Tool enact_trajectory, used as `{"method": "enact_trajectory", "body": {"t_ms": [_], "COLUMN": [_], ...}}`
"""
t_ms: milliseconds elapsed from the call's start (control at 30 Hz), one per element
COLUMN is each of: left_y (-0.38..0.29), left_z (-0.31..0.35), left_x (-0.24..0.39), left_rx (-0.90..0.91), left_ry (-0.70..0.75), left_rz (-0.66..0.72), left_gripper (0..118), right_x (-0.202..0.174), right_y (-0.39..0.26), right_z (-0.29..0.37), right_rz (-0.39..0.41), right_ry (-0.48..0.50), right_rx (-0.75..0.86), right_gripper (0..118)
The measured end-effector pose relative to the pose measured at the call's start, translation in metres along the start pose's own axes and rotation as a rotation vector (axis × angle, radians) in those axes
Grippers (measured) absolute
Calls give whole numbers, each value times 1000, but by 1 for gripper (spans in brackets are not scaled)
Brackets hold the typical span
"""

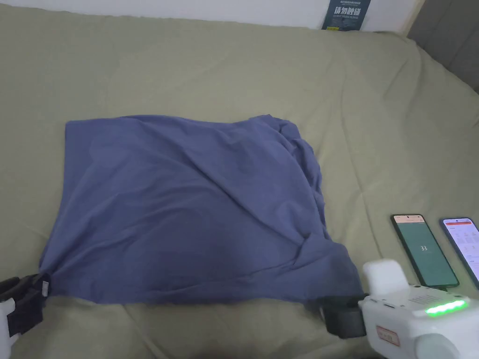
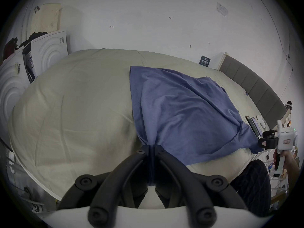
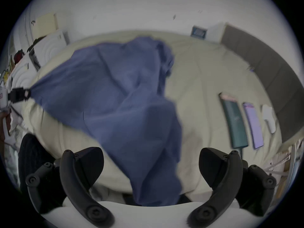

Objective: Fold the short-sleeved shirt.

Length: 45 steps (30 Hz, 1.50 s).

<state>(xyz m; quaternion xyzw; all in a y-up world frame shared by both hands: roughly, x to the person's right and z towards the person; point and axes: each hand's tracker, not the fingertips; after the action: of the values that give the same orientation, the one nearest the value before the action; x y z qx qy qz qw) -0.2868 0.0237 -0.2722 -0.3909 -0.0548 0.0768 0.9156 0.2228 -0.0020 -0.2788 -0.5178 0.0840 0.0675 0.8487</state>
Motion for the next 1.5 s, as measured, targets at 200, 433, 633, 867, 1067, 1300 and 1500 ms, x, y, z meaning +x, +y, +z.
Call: {"method": "enact_trajectory", "body": {"t_ms": [200, 433, 633, 867, 1067, 1300, 1500], "left_y": [-5, 43, 120, 163, 149, 105, 46], "left_z": [-1, 11, -33, -148, -135, -52, -18], "left_x": [4, -19, -30, -32, -14, 32, 47], "left_rx": [-63, 9, 47, -147, -34, 101, 162], "left_ry": [-12, -156, -192, 27, 103, 145, 210], "left_rz": [33, 199, 271, 339, 313, 102, -105], "left_gripper": [6, 6, 6, 6, 118, 118, 66], "right_x": [10, 36, 69, 83, 74, 34, -6], "right_y": [-1, 67, 167, 229, 209, 135, 50], "right_z": [18, 68, 43, -77, -77, 24, 72], "right_rz": [-117, -161, -201, -211, -157, -81, -26], "right_ry": [112, 286, 313, 292, 418, 270, 57], "right_rx": [1, 114, 155, -7, 171, 492, 619], "right_gripper": [6, 6, 6, 6, 118, 118, 53]}}
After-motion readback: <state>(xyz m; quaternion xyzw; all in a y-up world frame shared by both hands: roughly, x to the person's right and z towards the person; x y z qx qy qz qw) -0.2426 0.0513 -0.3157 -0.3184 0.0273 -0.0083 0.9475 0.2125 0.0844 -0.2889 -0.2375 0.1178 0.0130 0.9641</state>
